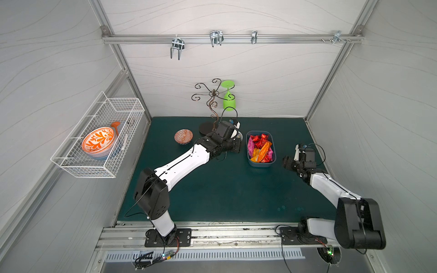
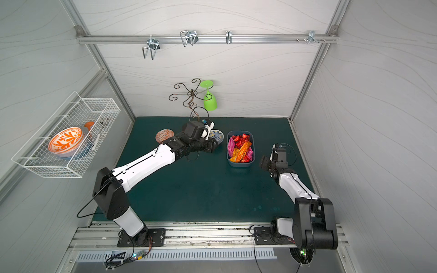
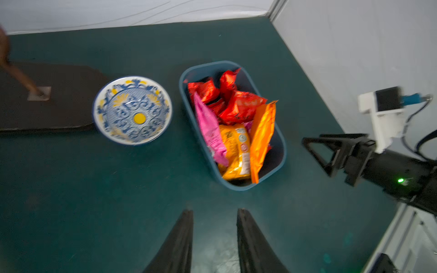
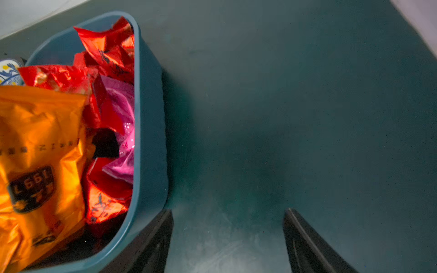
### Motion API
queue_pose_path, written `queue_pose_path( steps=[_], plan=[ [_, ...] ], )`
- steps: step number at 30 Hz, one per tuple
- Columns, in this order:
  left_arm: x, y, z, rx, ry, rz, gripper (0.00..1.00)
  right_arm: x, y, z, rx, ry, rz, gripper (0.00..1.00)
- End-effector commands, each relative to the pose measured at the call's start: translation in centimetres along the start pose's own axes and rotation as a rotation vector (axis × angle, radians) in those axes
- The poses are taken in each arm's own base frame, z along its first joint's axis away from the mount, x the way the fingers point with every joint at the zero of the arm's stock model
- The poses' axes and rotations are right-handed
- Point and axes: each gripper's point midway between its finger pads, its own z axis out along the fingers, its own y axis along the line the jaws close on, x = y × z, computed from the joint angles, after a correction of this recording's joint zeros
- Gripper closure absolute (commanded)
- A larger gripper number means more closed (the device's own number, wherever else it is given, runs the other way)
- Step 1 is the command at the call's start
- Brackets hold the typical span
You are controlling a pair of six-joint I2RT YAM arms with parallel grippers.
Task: Put the tea bags into the storage box
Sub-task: Reset both arms
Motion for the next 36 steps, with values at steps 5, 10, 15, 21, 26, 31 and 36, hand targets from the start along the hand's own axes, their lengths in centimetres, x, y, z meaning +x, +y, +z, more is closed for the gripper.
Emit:
queue_pose_path(
  steps=[5, 10, 15, 21, 26, 31, 36],
  plan=[
    [3.5, 14.9, -3.5, -0.349, -0.036, -0.122, 0.66, -2.6, 1.8, 2.4, -0.010, -0.198, -0.224, 0.18],
    [6.5, 23.7, -7.1, -0.600, -0.039, -0.195, 0.67, -3.1, 3.7, 4.3, -0.054, -0.254, -0.290, 0.12],
    [9.1, 29.2, -9.1, -0.734, -0.157, -0.211, 0.67, -2.6, 3.2, 4.3, -0.078, -0.266, -0.255, 0.01],
    [11.4, 31.7, -9.7, -0.810, -0.292, -0.192, 0.61, -2.2, 2.9, 4.5, -0.106, -0.294, -0.244, 0.01],
    [10.3, 32.4, -8.3, -0.773, -0.406, -0.172, 0.61, -2.2, 2.9, 4.4, -0.108, -0.286, -0.243, 0.01],
    [11.1, 32.3, -6.4, -0.703, -0.480, -0.128, 0.59, -2.1, 2.9, 4.4, -0.107, -0.285, -0.243, 0.01],
    [11.3, 32.3, -6.1, -0.680, -0.451, -0.145, 0.52, -2.1, 2.9, 4.4, -0.107, -0.286, -0.243, 0.01]
  ],
)
